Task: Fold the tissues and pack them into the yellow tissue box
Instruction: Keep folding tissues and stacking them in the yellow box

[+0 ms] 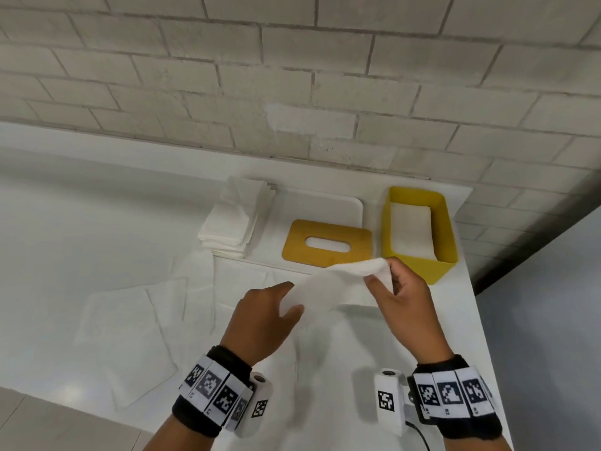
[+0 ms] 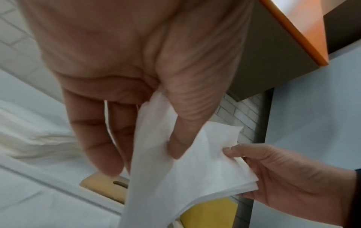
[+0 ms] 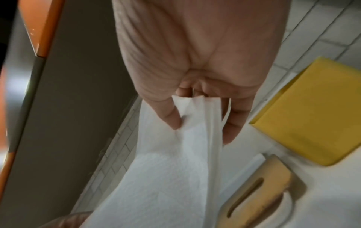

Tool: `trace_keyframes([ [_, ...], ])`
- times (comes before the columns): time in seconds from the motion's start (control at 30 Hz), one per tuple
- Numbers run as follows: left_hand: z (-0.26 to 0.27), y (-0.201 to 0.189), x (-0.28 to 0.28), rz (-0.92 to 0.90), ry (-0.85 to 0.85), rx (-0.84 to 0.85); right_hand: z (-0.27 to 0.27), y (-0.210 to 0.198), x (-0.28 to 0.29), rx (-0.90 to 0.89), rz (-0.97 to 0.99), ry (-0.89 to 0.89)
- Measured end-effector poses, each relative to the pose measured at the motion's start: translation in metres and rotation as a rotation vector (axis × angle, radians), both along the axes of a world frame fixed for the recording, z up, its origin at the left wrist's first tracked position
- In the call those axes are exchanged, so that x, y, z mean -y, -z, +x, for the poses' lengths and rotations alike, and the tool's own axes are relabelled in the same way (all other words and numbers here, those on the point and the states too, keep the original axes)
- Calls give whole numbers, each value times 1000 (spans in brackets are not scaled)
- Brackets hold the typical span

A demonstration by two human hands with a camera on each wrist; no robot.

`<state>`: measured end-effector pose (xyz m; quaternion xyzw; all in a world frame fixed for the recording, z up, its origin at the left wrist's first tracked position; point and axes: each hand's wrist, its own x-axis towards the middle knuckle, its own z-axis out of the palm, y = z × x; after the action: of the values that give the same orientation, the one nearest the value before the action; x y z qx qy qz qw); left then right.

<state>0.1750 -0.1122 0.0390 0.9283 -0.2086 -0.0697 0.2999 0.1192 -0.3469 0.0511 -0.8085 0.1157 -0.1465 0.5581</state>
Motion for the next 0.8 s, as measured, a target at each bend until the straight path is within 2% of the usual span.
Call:
trace_keyframes([
  [0.13, -1, 10, 5, -72, -76, 23, -14, 24, 9, -72, 23, 56],
  [0.37, -9, 56, 6, -54, -22, -78, -42, 72, 8, -231, -22, 112],
  [0.63, -7, 56, 13, -113, -53, -43, -40, 61, 11, -155, -25, 117],
  [0.8, -7, 59, 16, -108, -53, -66, -42, 67, 15, -201, 9, 165],
])
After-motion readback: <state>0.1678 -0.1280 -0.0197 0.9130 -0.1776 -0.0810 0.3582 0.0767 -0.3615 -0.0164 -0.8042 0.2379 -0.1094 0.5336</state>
